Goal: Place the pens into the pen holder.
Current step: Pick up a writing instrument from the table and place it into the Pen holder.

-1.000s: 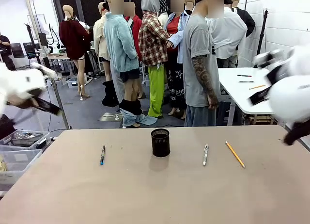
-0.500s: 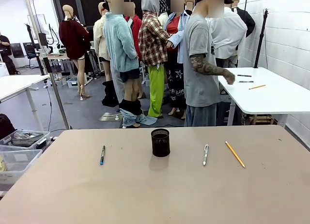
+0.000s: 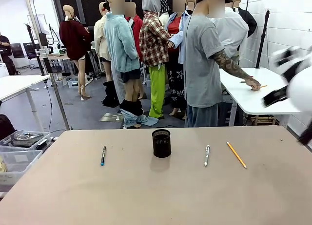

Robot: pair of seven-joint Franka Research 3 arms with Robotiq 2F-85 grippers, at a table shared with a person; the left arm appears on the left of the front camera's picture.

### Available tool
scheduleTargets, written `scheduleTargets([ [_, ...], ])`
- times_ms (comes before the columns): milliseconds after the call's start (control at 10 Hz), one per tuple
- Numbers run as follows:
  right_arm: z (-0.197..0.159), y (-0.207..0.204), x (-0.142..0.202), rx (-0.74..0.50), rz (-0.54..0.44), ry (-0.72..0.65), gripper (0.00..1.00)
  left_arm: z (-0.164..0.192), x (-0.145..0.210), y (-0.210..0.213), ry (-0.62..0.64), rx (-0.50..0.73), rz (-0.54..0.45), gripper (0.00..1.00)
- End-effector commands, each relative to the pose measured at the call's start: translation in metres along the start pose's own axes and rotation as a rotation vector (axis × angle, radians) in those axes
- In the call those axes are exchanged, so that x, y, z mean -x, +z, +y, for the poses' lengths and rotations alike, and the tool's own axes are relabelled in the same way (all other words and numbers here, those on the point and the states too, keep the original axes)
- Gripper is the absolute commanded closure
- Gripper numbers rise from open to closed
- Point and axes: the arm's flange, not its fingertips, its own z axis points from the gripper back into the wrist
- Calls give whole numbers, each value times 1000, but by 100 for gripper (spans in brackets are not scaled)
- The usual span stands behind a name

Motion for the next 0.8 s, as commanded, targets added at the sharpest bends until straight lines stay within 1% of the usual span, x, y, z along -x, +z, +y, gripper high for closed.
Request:
scheduleTargets([
  [0, 30, -58, -10, -64, 65, 48, 0, 0, 0, 1, -7, -12, 0, 0],
  [100, 40, -77, -19, -92, 101, 53, 0, 0, 0, 1, -7, -12, 0, 0],
  [200, 45, -89, -20, -52, 81, 71, 0, 0, 0, 1, -7, -12, 0, 0],
  [300, 56, -61, 0, -80, 94, 76, 0, 0, 0, 1, -7, -12, 0, 0],
  [500, 56, -61, 0, -80, 94, 76, 0, 0, 0, 1, -7, -12, 0, 0],
  [600, 59, -80, -9, -82, 104, 87, 0, 0, 0, 1, -7, -12, 0, 0],
  [700, 60, -90, -13, -111, 191, 76, 0, 0, 0, 1, -7, -12, 0, 0],
])
